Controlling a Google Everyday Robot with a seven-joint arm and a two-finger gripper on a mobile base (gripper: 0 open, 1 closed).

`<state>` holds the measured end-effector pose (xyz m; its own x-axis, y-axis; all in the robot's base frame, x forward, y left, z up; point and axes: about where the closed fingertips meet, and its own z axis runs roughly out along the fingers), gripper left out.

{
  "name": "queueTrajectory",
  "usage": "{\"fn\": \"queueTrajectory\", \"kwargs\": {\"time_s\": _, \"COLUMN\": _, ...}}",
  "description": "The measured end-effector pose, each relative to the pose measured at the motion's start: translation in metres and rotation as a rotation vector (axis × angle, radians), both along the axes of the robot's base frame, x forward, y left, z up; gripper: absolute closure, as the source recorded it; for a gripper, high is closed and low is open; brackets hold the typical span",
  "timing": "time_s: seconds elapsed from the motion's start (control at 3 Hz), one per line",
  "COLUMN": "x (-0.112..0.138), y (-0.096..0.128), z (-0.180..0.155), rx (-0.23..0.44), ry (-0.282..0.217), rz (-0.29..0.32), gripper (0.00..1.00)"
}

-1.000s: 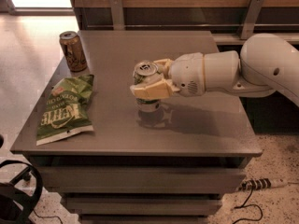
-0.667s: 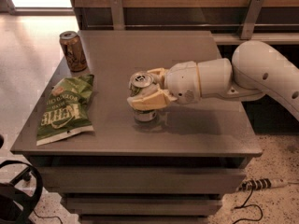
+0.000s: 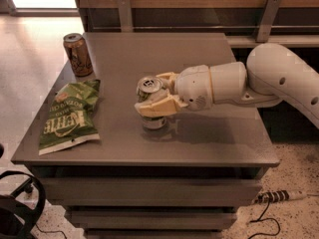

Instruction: Move 7up can near green jalapeno chip bag

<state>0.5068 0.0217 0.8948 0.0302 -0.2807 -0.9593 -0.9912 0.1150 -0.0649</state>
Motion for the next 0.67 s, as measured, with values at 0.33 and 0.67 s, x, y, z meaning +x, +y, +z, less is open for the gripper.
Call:
{"fn": "queueTrajectory", "kwargs": {"time_s": 0.33, "x": -0.0008, "y": 0.0021, "z": 0.0002, "rx": 0.0, "ry": 0.0, "rz": 0.004, "gripper": 0.36}}
{"fn": "queueTrajectory", "kwargs": {"time_s": 0.67, "x": -0.0016, "y": 0.0041, "z": 0.0004, "rx": -0.001, "ry": -0.001, "rz": 0.008, "gripper": 0.12}}
